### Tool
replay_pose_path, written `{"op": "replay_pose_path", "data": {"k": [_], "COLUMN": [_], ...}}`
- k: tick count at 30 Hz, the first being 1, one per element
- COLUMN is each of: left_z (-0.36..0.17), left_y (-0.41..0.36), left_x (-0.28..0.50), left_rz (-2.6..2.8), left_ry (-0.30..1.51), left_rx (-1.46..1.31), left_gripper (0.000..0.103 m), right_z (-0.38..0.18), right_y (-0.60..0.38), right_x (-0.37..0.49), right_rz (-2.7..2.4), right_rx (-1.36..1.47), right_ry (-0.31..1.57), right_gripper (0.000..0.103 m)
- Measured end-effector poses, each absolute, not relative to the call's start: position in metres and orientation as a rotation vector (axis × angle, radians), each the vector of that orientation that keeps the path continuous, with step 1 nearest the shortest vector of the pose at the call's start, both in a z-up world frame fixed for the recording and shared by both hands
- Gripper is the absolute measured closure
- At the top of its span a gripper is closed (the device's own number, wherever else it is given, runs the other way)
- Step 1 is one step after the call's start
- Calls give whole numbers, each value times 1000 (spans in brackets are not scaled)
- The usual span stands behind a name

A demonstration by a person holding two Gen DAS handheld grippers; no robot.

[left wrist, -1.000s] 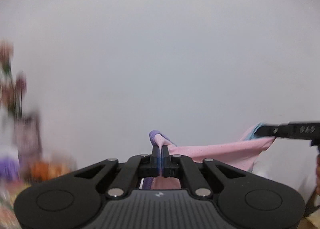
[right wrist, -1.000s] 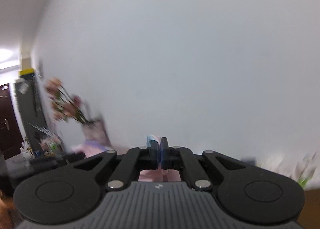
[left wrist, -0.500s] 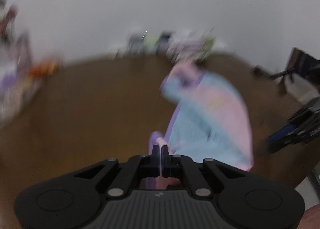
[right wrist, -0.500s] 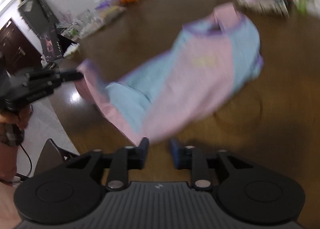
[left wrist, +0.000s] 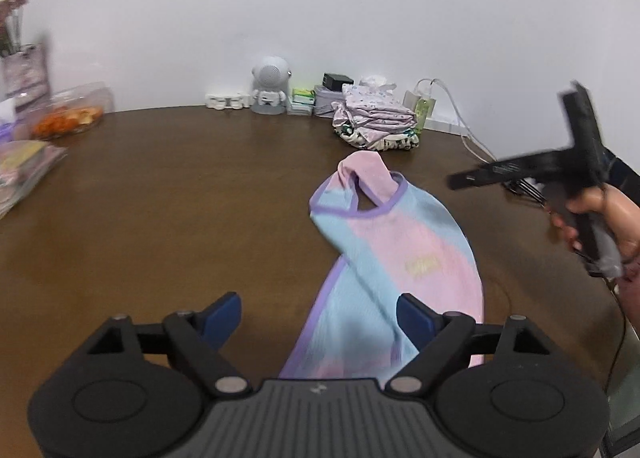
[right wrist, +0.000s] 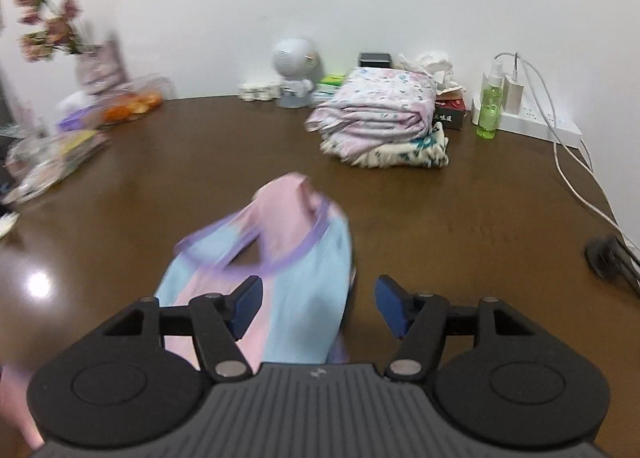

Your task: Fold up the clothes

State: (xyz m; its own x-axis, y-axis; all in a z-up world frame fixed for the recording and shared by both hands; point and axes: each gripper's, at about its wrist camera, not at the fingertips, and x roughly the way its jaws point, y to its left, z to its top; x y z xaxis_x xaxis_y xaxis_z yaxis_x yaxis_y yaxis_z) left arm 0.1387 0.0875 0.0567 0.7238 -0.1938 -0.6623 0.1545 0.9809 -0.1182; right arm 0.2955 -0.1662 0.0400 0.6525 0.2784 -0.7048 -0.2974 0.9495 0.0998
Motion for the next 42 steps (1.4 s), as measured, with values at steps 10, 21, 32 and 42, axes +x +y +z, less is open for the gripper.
{"op": "replay_pose_path", "data": {"k": [10,21,32,42], "left_z": [16,-2,29,112], "left_y": [51,26,28,14], "left_x": [337,383,360,281], "left_rz": [-108,-150,-125,-63], "left_ry": [875,945,824,537], "left_rx": [-36,74,54,259], "left_gripper": [45,86,103,103], "right_z": [-11,-12,34,92], "right_y": [-131,-128,-144,-157], "right_x": [404,393,363,310], "right_rz": [306,379,363,354], "right_rx": [-34,-186,-222,-256], "right_ry": [979,993,819,652], "right_gripper": [57,99,101,101]}}
